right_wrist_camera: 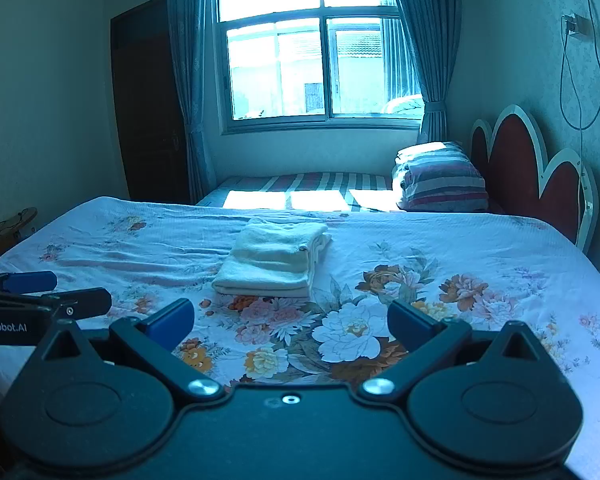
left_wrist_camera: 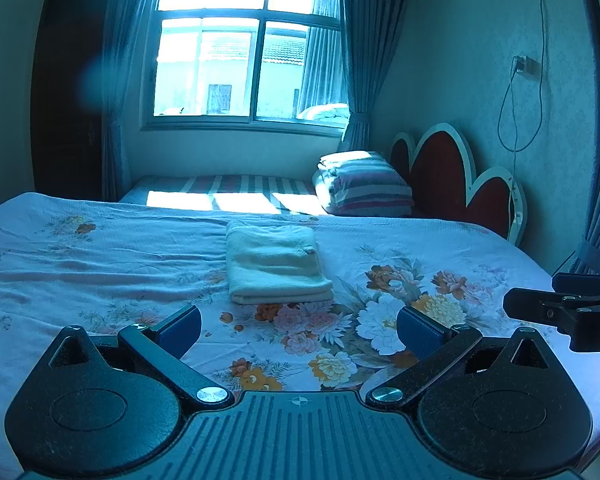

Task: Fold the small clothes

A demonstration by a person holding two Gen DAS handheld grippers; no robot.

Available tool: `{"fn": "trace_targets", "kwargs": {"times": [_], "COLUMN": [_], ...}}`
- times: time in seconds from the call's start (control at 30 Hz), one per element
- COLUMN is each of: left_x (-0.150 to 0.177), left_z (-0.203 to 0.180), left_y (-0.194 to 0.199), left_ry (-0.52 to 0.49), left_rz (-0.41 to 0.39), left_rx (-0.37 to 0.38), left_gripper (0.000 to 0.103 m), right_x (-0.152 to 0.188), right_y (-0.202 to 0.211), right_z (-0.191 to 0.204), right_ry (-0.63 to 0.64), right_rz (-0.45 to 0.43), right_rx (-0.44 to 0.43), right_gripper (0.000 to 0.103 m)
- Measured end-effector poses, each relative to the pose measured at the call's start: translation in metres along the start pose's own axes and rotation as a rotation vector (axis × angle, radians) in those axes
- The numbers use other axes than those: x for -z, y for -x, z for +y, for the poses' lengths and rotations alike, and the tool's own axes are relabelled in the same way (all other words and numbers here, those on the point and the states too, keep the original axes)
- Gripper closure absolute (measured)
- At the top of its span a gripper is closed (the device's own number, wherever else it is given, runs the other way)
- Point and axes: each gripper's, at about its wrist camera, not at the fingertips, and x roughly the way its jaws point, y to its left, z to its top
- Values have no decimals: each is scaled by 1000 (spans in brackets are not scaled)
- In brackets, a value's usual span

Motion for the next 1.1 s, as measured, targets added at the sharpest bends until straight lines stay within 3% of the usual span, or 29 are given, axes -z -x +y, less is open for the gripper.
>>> {"fn": "trace_targets", "kwargs": {"times": [1.1], "left_x": [3], "left_z": [-1], "left_y": [-3], "left_ry": [10], "left_rz": [0], "left_rx": [15], "left_gripper": [0], "right_x": [2], "right_y": [-6], "right_z": [-3], "right_ry": [1], "right_rz": [13], "right_rx": [-10], "right_gripper": [0]}}
